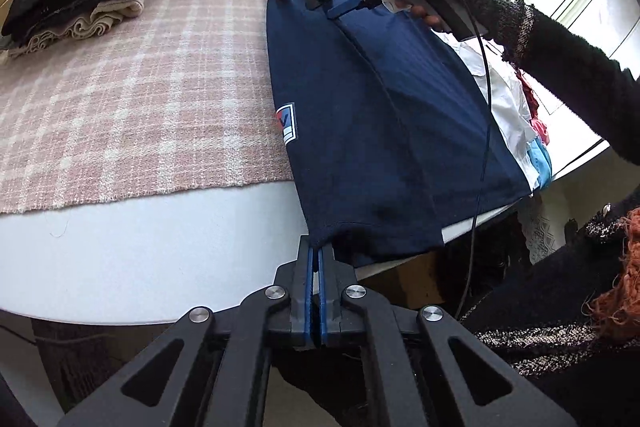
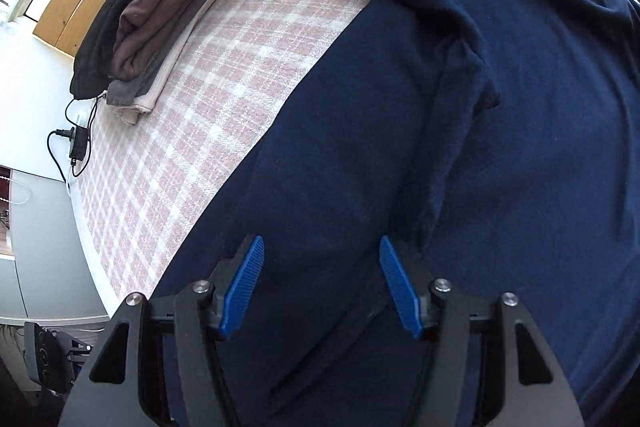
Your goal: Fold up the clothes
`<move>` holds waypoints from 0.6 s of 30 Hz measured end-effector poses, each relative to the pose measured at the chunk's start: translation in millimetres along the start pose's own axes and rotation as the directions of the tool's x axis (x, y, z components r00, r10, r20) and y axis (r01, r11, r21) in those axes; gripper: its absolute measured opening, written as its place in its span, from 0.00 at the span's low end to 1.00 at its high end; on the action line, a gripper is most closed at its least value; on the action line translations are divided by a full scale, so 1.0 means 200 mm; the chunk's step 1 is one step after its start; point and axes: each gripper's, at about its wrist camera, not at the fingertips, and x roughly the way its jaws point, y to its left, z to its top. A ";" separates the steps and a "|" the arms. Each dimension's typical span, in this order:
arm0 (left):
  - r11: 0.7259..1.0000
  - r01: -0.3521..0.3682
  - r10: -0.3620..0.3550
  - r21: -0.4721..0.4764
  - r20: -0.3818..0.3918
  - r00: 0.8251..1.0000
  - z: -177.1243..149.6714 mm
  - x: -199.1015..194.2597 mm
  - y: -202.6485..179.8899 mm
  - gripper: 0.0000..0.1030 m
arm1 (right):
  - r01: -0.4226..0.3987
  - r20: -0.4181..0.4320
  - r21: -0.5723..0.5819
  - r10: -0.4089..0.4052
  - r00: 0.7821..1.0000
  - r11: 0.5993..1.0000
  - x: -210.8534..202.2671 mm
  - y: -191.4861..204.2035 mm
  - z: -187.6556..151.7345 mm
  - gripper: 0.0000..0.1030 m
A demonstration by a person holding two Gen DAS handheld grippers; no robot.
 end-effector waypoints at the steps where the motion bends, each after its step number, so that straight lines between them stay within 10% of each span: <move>1: 1.000 -0.001 0.001 0.005 -0.003 1.000 0.00 0.04 -0.03 0.01 | 0.004 -0.005 -0.003 -0.004 1.000 1.000 0.00 0.00 0.00 0.58; 8: 0.997 -0.053 0.049 -0.053 -0.060 0.997 -0.02 0.13 0.04 0.02 | 0.020 -0.035 -0.022 -0.020 0.999 1.000 -0.03 0.02 -0.01 0.59; 12: 0.992 -0.125 0.125 0.011 -0.114 0.986 -0.04 0.00 0.04 0.01 | -0.051 0.053 0.017 0.050 0.997 0.999 -0.31 -0.05 -0.05 0.59; 18: 0.993 -0.047 0.051 0.110 -0.030 0.998 0.22 -0.01 -0.21 0.15 | 0.000 0.210 0.058 -0.012 0.978 0.998 -0.67 -0.17 -0.04 0.58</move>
